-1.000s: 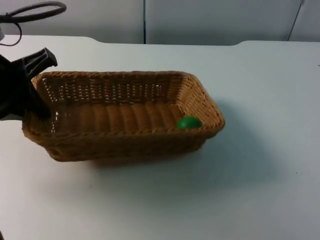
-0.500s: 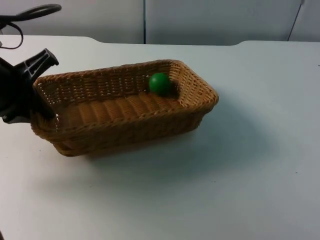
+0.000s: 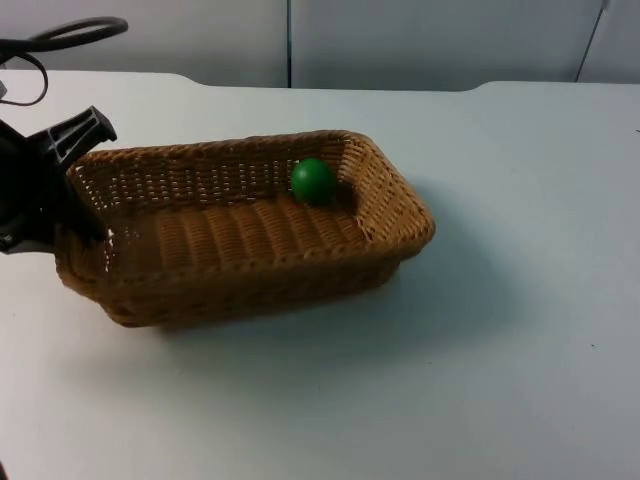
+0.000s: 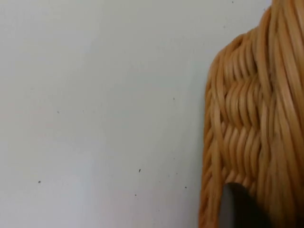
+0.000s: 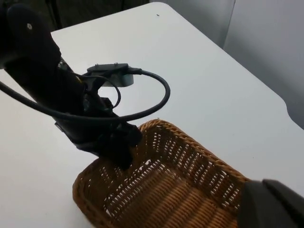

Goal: Pick up the basket with the left hand and place the ball into the basket with the right hand.

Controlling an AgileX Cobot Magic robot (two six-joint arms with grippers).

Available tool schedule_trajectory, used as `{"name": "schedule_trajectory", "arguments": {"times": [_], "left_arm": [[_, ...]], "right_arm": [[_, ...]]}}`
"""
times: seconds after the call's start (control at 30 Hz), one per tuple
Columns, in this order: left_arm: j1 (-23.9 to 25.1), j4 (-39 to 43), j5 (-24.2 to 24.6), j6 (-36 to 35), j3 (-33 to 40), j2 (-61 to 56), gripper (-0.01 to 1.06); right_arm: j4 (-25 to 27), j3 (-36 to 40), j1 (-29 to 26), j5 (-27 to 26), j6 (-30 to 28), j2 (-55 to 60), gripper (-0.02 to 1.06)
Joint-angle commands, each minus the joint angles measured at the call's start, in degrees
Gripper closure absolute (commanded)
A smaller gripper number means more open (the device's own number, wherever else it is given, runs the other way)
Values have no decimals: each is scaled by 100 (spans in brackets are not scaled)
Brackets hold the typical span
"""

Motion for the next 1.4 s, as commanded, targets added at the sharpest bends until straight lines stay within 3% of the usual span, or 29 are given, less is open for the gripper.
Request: {"name": "schedule_trajectory", "arguments": {"times": [0.0, 0.1, 0.23, 0.47, 0.77, 1.13, 1.23, 1.37], "left_arm": [[20, -15, 139, -39, -31, -55, 69], [20, -15, 295, -173, -31, -55, 49], [20, 39, 308, -173, -31, -55, 43], [52, 386, 282, -173, -31, -55, 43], [458, 506, 395, -173, -31, -55, 43], [994, 397, 1373, -173, -64, -65, 44], [1031, 388, 1770, -135, -201, -76, 50], [1031, 398, 2293, 191, -459, -226, 94]], "right_arm": [[22, 13, 5, -101, -34, -43, 105], [22, 13, 5, -154, -34, -43, 105], [22, 13, 5, -154, -34, -43, 105], [22, 13, 5, -154, -34, -43, 105], [22, 13, 5, -180, -34, -43, 105], [152, 13, 5, -286, -34, -43, 105], [152, 13, 5, -286, -34, -43, 105], [152, 13, 5, -262, -34, -43, 105]]}}
